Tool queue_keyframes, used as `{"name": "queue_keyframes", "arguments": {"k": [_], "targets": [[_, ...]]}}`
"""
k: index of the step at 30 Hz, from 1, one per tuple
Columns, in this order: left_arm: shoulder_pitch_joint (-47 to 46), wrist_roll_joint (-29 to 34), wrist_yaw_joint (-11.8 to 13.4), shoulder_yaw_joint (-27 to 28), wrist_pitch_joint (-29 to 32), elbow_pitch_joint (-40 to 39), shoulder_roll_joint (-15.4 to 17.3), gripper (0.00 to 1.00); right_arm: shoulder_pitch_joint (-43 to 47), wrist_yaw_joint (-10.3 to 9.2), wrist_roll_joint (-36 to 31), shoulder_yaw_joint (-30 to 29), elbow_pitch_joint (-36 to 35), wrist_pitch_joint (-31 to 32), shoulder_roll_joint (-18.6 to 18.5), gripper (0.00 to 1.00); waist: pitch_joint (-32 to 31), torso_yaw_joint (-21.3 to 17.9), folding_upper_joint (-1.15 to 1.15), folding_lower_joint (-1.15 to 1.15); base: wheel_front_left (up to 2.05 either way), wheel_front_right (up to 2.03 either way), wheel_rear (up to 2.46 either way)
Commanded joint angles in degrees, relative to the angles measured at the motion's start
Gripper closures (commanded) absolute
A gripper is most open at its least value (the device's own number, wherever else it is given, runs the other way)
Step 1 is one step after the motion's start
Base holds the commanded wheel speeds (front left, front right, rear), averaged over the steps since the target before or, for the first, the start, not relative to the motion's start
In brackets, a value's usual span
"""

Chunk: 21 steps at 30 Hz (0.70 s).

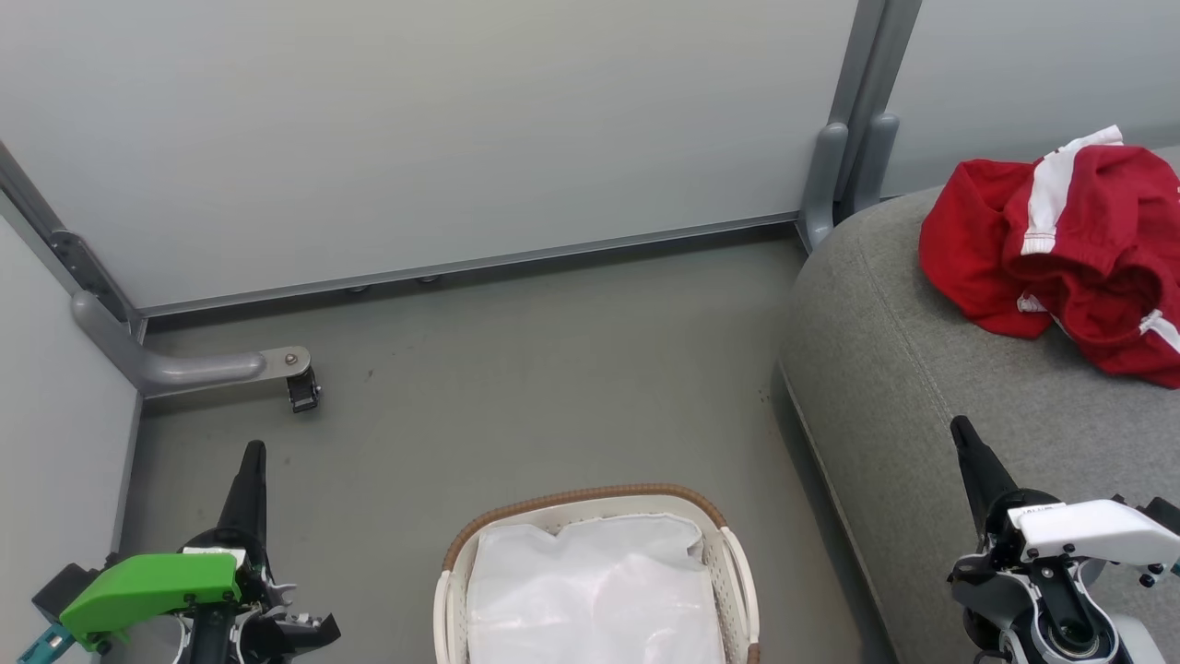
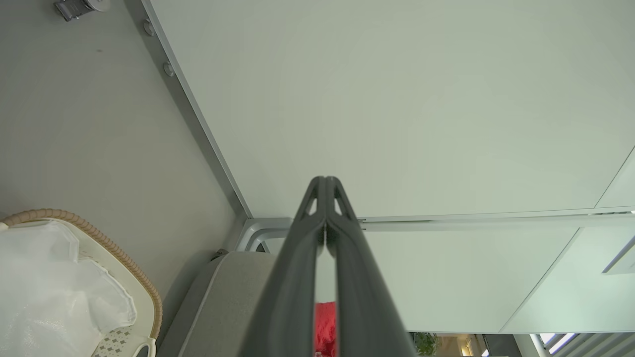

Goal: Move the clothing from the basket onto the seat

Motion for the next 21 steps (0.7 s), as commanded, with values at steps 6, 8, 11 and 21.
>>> {"name": "queue_keyframes", "arguments": {"k": [6,8,11,21], "targets": [[-1.2,-2.9,-0.5,0.6,0.8,-0.6,0.3,1.0,0.5,-0.02,3.1,-0.7,-0.6,0.9,-0.3,1.0,0.0,0.0,0.0,0.0,0.0,0.0,0.0],[-1.2,-3.5,-0.6,0.7,1.1,-0.7,0.3,1.0,0.6,-0.02,3.9,-0.8,-0.7,1.1,-0.3,1.0,0.0,0.0,0.0,0.0,0.0,0.0,0.0],[-1.2,-4.6,-0.5,0.9,1.3,-0.8,0.3,1.0,0.6,-0.02,4.9,-1.0,-0.8,1.4,-0.3,1.0,0.0,-0.1,0.0,0.0,0.0,0.0,0.0],[-1.2,-5.0,-0.5,0.9,1.6,-0.8,0.3,1.0,0.7,-0.02,5.4,-1.2,-0.8,1.5,-0.3,1.0,0.0,-0.1,0.0,0.0,0.0,0.0,0.0]]}}
